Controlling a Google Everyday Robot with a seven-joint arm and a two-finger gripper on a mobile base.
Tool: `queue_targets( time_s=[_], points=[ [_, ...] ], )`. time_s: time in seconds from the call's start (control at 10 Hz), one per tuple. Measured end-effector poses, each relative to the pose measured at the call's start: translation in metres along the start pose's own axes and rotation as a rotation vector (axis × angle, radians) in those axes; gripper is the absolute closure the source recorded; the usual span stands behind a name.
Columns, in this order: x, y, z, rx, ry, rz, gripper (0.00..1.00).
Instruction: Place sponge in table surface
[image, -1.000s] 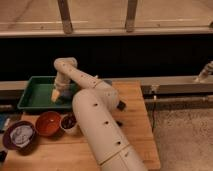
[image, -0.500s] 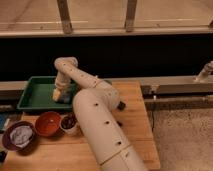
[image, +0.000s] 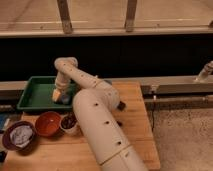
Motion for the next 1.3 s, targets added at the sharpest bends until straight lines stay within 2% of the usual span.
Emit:
queue_targets(
  time_s=[0.2, 0.4, 0.5, 0.7, 0.8, 0.9, 1.1, 1.3],
  points=[
    [-0.006, -0.003, -0.012, 0.017, -0.004, -0.017, 1.0],
    [-0.017, -0.009, -0.045, 0.053, -0.023, -0.03, 1.0],
    [-0.024, -0.012, -0.068, 0.077, -0.041, -0.033, 1.0],
    [-0.035, -0.018, -0.112, 0.141, -0.067, -0.031, 1.0],
    [-0.038, -0.023, -0.134, 0.181, -0.068, -0.019, 1.0],
    [-0.037, -0.025, -0.143, 0.199, -0.06, -0.008, 1.0],
    [-0.016, -0.028, -0.158, 0.243, -0.029, 0.043, 1.0],
    [0.029, -0.027, -0.175, 0.274, 0.003, 0.121, 1.0]
  ],
)
